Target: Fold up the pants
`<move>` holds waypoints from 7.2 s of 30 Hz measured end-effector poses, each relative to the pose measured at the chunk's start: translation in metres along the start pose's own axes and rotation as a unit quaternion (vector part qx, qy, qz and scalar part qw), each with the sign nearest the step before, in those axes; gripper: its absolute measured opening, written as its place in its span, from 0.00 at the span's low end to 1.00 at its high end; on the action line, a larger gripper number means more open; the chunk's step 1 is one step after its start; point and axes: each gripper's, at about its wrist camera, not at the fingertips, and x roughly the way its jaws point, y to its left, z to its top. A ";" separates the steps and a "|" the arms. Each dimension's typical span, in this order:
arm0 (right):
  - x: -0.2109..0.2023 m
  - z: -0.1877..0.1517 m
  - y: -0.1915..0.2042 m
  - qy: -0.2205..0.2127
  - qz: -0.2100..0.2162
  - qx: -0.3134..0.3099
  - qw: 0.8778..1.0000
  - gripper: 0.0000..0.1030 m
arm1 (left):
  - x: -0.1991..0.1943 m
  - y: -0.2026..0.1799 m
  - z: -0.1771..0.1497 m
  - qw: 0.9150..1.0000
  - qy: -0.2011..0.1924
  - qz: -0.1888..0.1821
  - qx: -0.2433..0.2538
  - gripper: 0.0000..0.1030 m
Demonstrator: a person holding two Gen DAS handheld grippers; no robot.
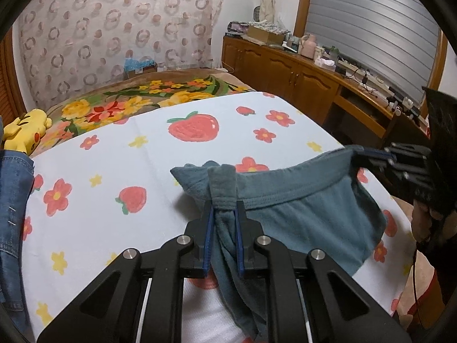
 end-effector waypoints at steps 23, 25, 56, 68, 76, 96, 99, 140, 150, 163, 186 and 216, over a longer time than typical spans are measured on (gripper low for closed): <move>-0.017 -0.013 0.013 0.011 -0.018 0.026 0.999 0.34 | -0.039 0.004 -0.024 1.000 -0.003 0.005 0.017 0.46; -0.022 -0.019 0.016 0.011 -0.019 0.023 0.999 0.34 | -0.039 0.004 -0.028 1.000 0.003 0.005 0.019 0.46; -0.036 -0.046 0.034 0.010 -0.004 0.021 1.000 0.36 | -0.048 -0.012 -0.057 0.999 0.020 0.009 0.042 0.59; -0.034 -0.058 0.032 0.023 -0.007 0.027 0.999 0.36 | -0.051 -0.023 -0.075 0.998 0.037 -0.013 0.055 0.59; -0.034 -0.062 0.031 0.026 -0.008 0.031 0.999 0.36 | -0.052 -0.028 -0.083 0.997 0.039 -0.032 0.059 0.40; -0.029 -0.065 0.029 0.033 -0.002 0.037 0.999 0.36 | -0.046 -0.019 -0.075 0.999 0.037 -0.006 0.039 0.48; -0.029 -0.066 0.029 0.034 -0.002 0.037 0.999 0.36 | -0.045 -0.014 -0.075 0.999 0.040 -0.001 0.033 0.62; -0.072 -0.073 0.026 -0.004 -0.029 0.045 0.999 0.02 | -0.092 -0.024 -0.088 0.999 -0.004 -0.009 0.051 0.01; -0.069 -0.082 0.017 0.034 -0.030 0.071 0.996 0.00 | -0.079 -0.017 -0.114 0.999 0.028 -0.009 0.021 0.01; -0.073 -0.068 0.031 0.005 -0.014 0.055 0.998 0.00 | -0.083 -0.025 -0.092 0.999 0.009 0.017 0.033 0.34; -0.025 -0.031 0.023 0.013 -0.012 0.027 0.999 0.29 | -0.043 -0.014 -0.041 1.000 0.007 -0.014 0.024 0.73; 0.029 0.004 -0.002 0.044 0.025 0.031 0.998 0.10 | 0.021 -0.001 0.014 0.998 0.042 -0.029 0.044 0.12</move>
